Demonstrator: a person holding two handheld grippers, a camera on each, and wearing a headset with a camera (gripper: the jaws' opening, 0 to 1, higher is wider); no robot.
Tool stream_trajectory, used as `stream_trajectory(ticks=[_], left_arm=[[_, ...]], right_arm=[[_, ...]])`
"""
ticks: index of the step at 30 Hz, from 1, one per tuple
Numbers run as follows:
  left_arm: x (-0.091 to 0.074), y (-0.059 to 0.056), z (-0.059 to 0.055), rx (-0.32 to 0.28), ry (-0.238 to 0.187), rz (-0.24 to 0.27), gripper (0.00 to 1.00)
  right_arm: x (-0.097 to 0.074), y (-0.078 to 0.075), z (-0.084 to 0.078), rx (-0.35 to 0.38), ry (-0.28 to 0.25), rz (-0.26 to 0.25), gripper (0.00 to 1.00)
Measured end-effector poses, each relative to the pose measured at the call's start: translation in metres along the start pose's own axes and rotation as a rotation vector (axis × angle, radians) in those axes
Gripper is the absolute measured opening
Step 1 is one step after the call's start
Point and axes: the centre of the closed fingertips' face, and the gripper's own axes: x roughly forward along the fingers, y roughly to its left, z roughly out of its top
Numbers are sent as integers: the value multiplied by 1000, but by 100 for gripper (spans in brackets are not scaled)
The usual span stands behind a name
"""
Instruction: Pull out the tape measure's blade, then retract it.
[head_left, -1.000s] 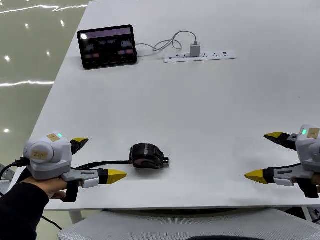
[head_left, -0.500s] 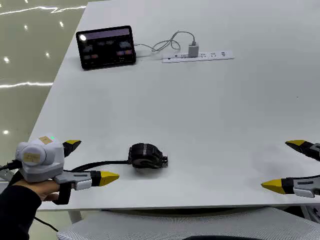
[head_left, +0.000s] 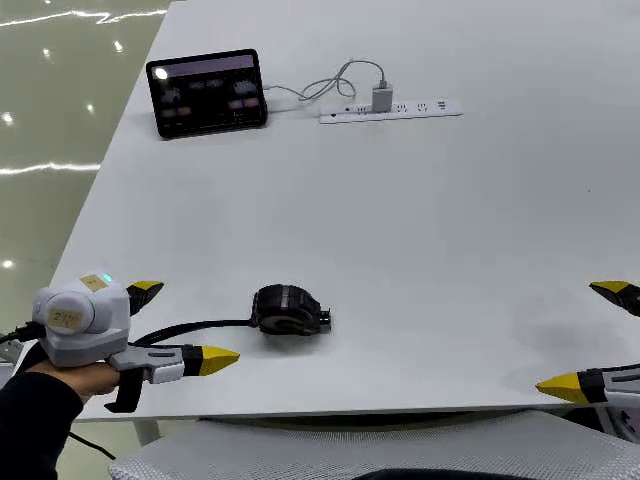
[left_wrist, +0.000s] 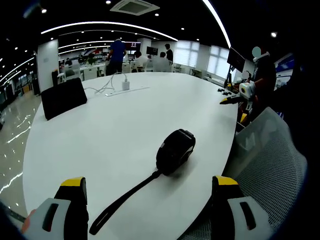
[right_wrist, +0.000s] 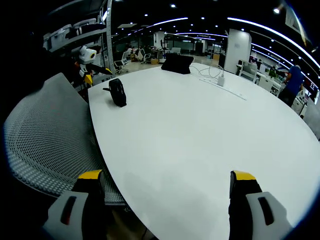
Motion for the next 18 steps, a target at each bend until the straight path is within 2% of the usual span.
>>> stream_trajectory(ticks=[5,12,18], left_arm=[[-2,2,5,11,-17,3,100],[-2,3,0,-1,2,-1,100],[-1,4,0,0,3,-8,100]], right_arm=[[-1,2,2,7,-8,6,100],[-1,4,4,12,-11,6,100],[0,6,5,7,-13,14,100]])
